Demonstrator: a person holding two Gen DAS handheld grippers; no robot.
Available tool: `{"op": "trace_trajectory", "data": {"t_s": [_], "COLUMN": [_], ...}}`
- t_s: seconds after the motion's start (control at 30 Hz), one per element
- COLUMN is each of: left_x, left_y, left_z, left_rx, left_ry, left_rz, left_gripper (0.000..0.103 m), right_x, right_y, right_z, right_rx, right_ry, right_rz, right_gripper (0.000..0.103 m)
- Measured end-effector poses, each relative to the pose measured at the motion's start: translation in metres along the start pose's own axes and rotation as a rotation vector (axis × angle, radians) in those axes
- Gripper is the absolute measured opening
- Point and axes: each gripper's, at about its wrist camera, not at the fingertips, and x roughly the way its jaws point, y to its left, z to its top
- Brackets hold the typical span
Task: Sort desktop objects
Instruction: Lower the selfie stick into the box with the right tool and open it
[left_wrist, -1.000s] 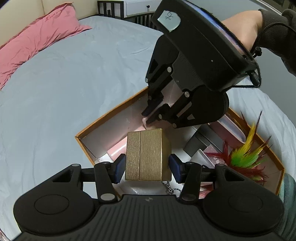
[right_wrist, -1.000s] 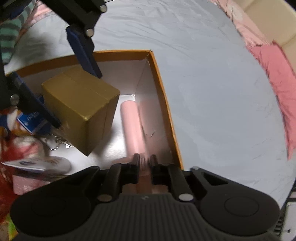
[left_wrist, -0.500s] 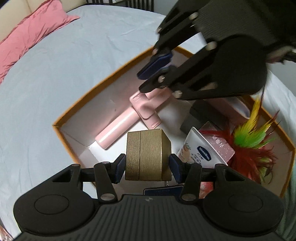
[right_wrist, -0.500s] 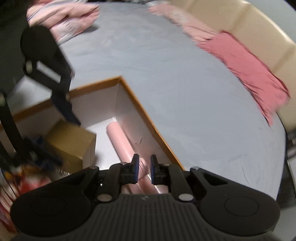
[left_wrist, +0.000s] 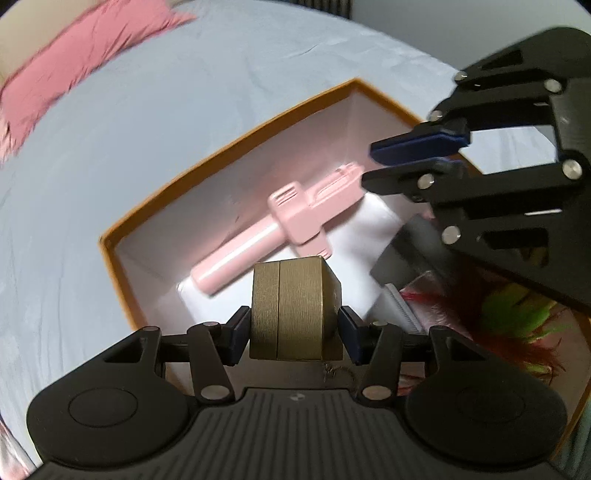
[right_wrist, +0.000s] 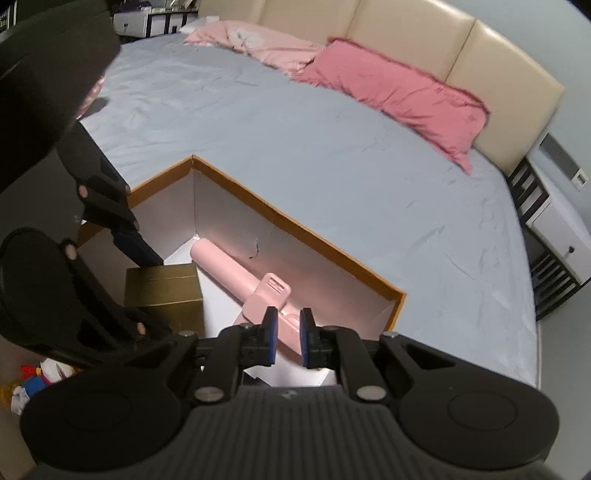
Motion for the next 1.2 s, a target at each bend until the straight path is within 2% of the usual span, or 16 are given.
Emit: {"op": "trace_trajectory", "data": {"t_s": [0.17, 0.23, 0.47, 0.57, 0.73, 0.93, 1.07, 1.2], "left_x": [0.007, 0.012, 0.016, 0.027, 0.028, 0.023, 0.023, 0.03], "left_y": [-0.005, -0.008, -0.016, -0.019, -0.026, -0.022, -0.027, -0.024], "left_z": [0.0, 0.0, -0.002, -0.001, -0.005, -0.001, -0.007, -0.012], "left_rx": [0.055, 0.102, 0.351, 0.457, 0.633, 0.717, 0.789, 0.805], "left_ry": [0.015, 0.009, -0.044, -0.032, -0.057, -0.121, -0.131, -0.116], "left_rz": [-0.033, -0.011, -0.027, -0.011, -0.033, -0.111, -0.15, -0.142], "left_gripper": [0.059, 0.059, 0.059, 0.059, 0.056, 0.055, 0.055, 0.056], "right_x": [-0.003, -0.005, -0.007, -0.006, -0.005, 0.0, 0.004, 0.007], "right_y": [0.001, 0.0, 0.002, -0.002, -0.003, -0.006, -0.006, -0.005], "right_z": [-0.014, -0.017, -0.025, -0.029, -0.03, -0.03, -0.029, -0.028], "right_rx": [0.05, 0.062, 0.079, 0.105, 0.109, 0.133, 0.141, 0.138], "right_ry": [0.0, -0.005, -0.011, 0.0, 0.004, 0.017, 0.03, 0.04], "right_rz": [-0.012, -0.01, -0.017, -0.013, -0.017, -0.022, -0.024, -0.019], "right_gripper": [0.011, 0.011, 0.011, 0.011, 0.011, 0.011, 0.011, 0.011]}}
